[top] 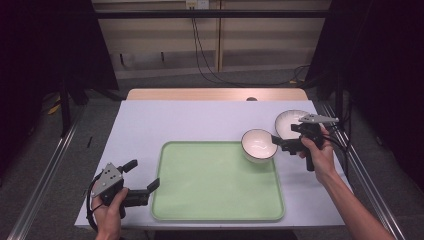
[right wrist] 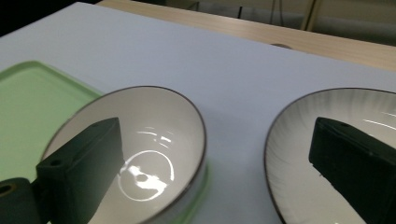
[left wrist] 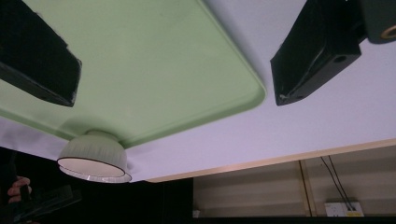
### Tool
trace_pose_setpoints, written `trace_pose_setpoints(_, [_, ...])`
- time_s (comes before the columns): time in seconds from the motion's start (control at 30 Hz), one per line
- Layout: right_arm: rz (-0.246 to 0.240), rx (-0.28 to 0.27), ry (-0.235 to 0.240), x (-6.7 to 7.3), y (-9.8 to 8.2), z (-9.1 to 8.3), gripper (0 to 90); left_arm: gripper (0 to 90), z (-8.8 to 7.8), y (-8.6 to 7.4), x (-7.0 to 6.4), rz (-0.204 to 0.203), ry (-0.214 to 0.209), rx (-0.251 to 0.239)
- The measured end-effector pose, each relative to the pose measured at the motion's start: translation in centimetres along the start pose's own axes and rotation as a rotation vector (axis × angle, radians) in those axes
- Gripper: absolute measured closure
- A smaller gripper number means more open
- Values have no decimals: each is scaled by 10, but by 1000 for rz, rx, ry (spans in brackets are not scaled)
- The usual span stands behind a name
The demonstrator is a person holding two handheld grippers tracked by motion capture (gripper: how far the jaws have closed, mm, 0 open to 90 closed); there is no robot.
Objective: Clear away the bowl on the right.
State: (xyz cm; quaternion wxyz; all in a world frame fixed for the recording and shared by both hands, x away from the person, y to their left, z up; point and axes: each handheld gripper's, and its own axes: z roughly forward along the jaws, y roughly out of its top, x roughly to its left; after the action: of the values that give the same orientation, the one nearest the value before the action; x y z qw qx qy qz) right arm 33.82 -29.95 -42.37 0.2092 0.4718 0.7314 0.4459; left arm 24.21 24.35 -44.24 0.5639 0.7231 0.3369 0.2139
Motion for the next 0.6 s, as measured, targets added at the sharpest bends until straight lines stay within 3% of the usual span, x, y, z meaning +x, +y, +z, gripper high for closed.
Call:
trace_pose_setpoints(0.13, [8,-5,-34,-3,-8,-12,34,17,0,0,0,6,9,3])
trace_pose_setpoints(0.23, [24,-17,-19,-4,-9,-19,29,17,1,0,0,-1,0,2])
trace_pose_setpoints(0.6, [57,-49,-60,-1,-22,-49,28,17,3,1,-1,1,1,8])
